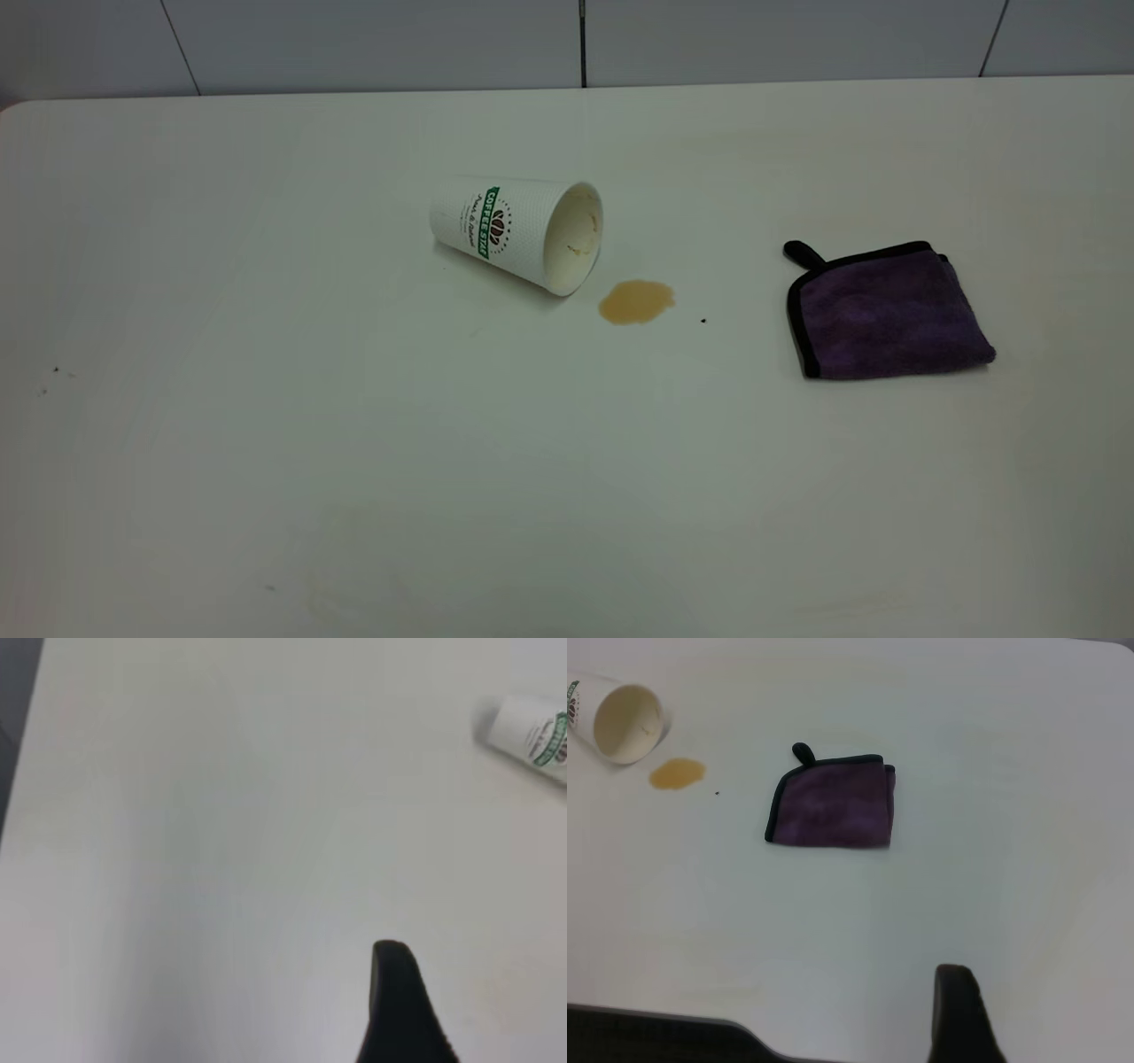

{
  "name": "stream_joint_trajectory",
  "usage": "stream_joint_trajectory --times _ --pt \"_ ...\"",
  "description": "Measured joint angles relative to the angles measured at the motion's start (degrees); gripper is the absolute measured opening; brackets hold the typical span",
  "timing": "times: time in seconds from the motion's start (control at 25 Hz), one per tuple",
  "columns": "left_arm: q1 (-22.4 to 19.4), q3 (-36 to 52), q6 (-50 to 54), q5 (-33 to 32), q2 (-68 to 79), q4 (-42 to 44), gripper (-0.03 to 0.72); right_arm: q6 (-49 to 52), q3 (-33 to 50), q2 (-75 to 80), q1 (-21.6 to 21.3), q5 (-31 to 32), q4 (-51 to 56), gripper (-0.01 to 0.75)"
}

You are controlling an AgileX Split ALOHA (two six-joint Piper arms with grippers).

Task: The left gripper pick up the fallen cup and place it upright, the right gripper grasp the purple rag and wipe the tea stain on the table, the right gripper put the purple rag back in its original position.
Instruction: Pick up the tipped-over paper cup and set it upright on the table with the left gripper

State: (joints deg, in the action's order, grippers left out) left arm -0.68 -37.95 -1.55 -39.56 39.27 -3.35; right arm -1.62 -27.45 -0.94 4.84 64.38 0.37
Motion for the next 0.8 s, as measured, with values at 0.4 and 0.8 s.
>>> stream_joint_trajectory --times 0.4,0.8 --pt "7.1 -6.5 -8.5 10.3 27.4 -6.0 0.489 0.0 0.0 0.0 0.0 0.0 0.0 0.498" --pt "24.4 -18.0 -1.4 16.0 51.7 2.0 0.488 0.0 0.0 0.0 0.0 0.0 0.0 0.498"
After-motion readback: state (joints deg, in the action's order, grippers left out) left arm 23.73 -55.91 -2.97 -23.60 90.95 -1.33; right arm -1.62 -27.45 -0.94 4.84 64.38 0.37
